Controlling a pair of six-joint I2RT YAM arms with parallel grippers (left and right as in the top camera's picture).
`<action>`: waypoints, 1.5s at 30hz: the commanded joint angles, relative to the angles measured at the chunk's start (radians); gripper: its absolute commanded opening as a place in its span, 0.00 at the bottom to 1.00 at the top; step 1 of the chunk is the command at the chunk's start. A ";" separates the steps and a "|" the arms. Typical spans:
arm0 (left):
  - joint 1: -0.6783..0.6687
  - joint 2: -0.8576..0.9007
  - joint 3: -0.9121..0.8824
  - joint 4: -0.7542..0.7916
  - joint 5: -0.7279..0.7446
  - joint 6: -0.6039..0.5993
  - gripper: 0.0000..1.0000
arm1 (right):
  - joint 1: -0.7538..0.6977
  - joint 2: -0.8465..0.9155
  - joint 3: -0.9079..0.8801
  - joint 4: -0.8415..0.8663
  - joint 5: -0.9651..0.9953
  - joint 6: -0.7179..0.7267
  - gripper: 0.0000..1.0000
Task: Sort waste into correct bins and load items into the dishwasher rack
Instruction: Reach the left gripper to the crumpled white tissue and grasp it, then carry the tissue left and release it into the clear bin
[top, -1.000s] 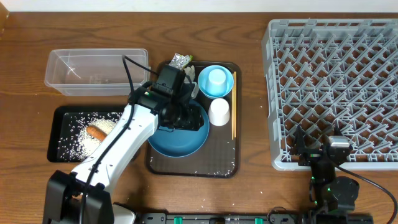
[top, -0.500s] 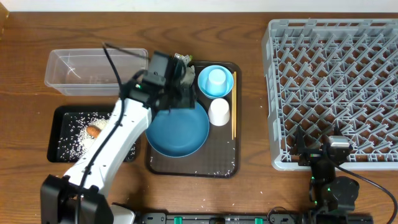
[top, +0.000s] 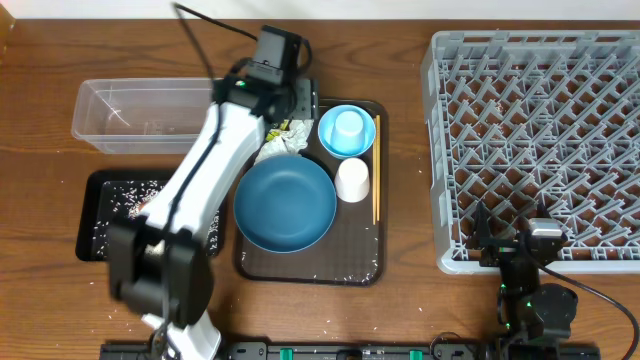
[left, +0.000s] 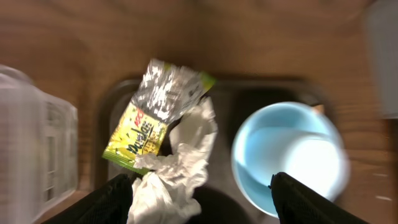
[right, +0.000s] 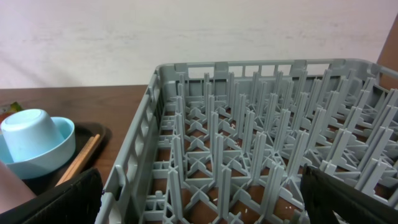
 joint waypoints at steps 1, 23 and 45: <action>0.005 0.061 -0.001 0.013 -0.041 0.020 0.74 | -0.003 -0.005 -0.001 -0.004 0.000 0.003 0.99; 0.003 0.225 -0.003 0.005 -0.040 0.028 0.27 | -0.003 -0.005 -0.001 -0.004 0.000 0.003 0.99; 0.090 -0.288 -0.003 -0.063 -0.178 -0.019 0.06 | -0.003 -0.005 -0.001 -0.004 0.000 0.003 0.99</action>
